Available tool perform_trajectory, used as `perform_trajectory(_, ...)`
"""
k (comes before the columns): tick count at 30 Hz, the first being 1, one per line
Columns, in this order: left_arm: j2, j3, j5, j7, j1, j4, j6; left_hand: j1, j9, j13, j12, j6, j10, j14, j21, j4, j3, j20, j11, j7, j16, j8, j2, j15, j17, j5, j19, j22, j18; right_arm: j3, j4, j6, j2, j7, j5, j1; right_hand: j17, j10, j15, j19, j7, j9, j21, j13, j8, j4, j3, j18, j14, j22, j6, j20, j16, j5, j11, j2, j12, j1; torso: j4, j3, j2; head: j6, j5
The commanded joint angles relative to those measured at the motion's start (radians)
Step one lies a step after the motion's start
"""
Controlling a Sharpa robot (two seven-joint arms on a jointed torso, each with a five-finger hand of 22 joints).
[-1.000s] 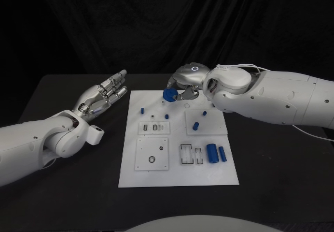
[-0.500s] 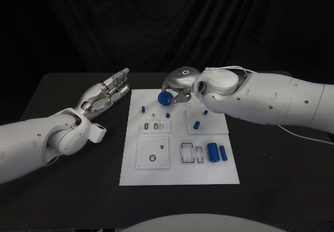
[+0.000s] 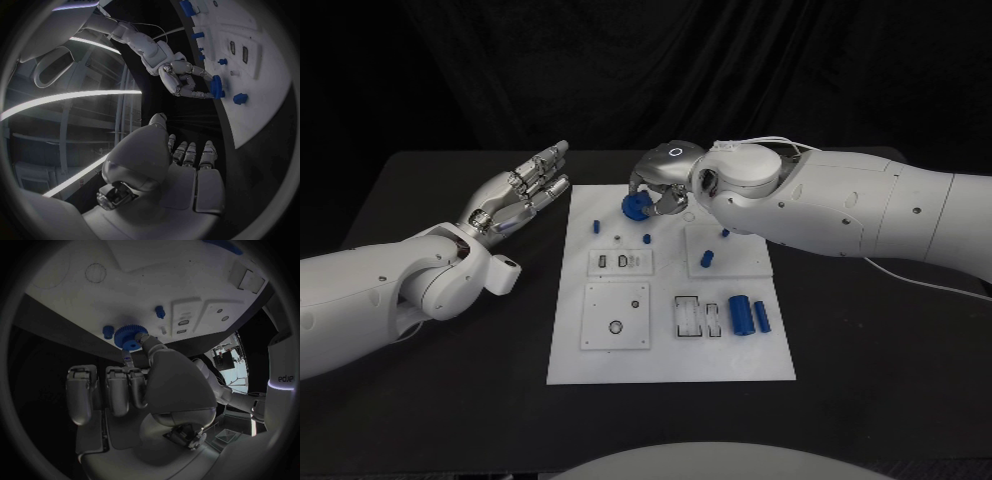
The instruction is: Assemble the parts on the task board
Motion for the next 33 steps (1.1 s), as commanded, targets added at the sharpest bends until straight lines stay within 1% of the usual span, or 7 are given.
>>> perform_trajectory(1,0.003,0.001,-0.003,0.121,0.002,-0.001,0.015,0.011,0.001,-0.001,-0.003,0.000,0.000,0.002,-0.002,-0.001,0.005,0.010,0.003,0.005,-0.004,0.002,0.000,0.007,-0.001,0.006,0.000,0.000,0.017,0.001,-0.009,0.033,0.008,-0.024,-0.006,-0.004,0.263,0.106,0.004,0.103,-0.017,0.256,-0.003,0.263,0.030,0.002,0.013,-0.006,0.105,0.260,-0.003,0.008,0.003,-0.003,0.006,0.000,0.005,-0.007,0.0014,0.0004,0.001,-0.002,0.000)
perform_trajectory(6,0.004,0.001,-0.003,0.121,0.002,-0.002,0.017,0.011,0.001,0.000,-0.002,0.003,0.001,0.002,-0.002,-0.001,0.006,0.010,0.004,0.006,-0.004,0.003,0.001,0.008,-0.001,0.006,0.000,0.000,0.017,0.001,-0.018,0.057,0.018,-0.038,-0.006,-0.009,0.263,0.106,0.005,0.090,-0.016,0.223,-0.022,0.263,-0.018,0.004,0.038,0.000,0.105,0.252,-0.048,0.009,0.003,-0.020,0.006,-0.011,0.005,-0.016,0.0013,-0.0003,0.000,-0.006,0.001)
perform_trajectory(12,0.004,0.001,-0.003,0.120,0.002,-0.003,0.018,0.011,0.001,0.000,-0.002,0.003,0.001,0.002,-0.002,-0.001,0.006,0.010,0.004,0.006,-0.004,0.003,0.001,0.008,-0.001,0.006,0.000,0.000,0.017,0.001,-0.023,0.076,0.021,-0.045,-0.006,-0.014,0.263,0.106,0.006,0.087,-0.016,0.200,-0.026,0.263,-0.049,0.004,0.053,0.001,0.105,0.251,-0.071,0.009,0.003,-0.031,0.006,-0.018,0.005,-0.020,0.0001,-0.0001,0.000,-0.008,0.004)
perform_trajectory(22,0.004,0.001,-0.003,0.118,0.002,-0.004,0.021,0.011,0.001,0.000,-0.002,0.003,0.001,0.002,-0.002,-0.001,0.007,0.011,0.005,0.008,-0.004,0.003,0.002,0.008,-0.001,0.006,0.000,0.000,0.017,0.001,-0.024,0.078,0.017,-0.051,-0.006,-0.017,0.263,0.106,0.006,0.087,-0.016,0.196,-0.027,0.263,-0.053,0.003,0.057,0.002,0.105,0.250,-0.073,0.009,0.003,-0.030,0.006,-0.018,0.005,-0.018,0.0000,0.0004,0.000,-0.011,0.005)
perform_trajectory(25,0.004,0.001,-0.003,0.117,0.002,-0.005,0.021,0.011,0.001,-0.001,-0.002,0.003,0.000,0.002,-0.001,-0.001,0.007,0.011,0.006,0.009,-0.004,0.003,0.002,0.009,-0.001,0.006,0.000,0.000,0.017,0.001,-0.024,0.075,0.016,-0.053,-0.006,-0.018,0.263,0.106,0.006,0.086,-0.015,0.191,-0.028,0.263,-0.057,0.001,0.061,0.002,0.105,0.250,-0.078,0.009,0.003,-0.029,0.006,-0.020,0.005,-0.016,-0.0002,0.0005,0.000,-0.011,0.005)
perform_trajectory(28,0.004,0.001,-0.003,0.117,0.002,-0.006,0.022,0.011,0.001,-0.001,-0.002,0.003,0.000,0.002,-0.001,-0.001,0.007,0.011,0.006,0.009,-0.004,0.003,0.002,0.009,-0.001,0.006,0.000,0.000,0.017,0.001,-0.025,0.072,0.014,-0.055,-0.006,-0.018,0.263,0.106,0.006,0.085,-0.016,0.173,-0.030,0.263,-0.062,-0.002,0.071,0.003,0.105,0.249,-0.103,0.009,0.003,-0.029,0.006,-0.025,0.005,-0.016,-0.0004,0.0006,0.000,-0.012,0.005)
perform_trajectory(33,0.004,0.001,-0.003,0.116,0.002,-0.007,0.023,0.011,0.001,-0.001,-0.002,0.003,0.000,0.002,-0.001,-0.001,0.007,0.011,0.006,0.009,-0.004,0.003,0.002,0.009,-0.001,0.006,0.000,0.000,0.017,0.001,-0.026,0.059,0.012,-0.055,-0.006,-0.019,0.263,0.106,0.006,0.084,-0.016,0.167,-0.032,0.263,-0.062,-0.001,0.076,0.003,0.105,0.249,-0.109,0.009,0.003,-0.026,0.006,-0.023,0.005,-0.017,0.0003,0.0004,0.000,-0.014,0.006)
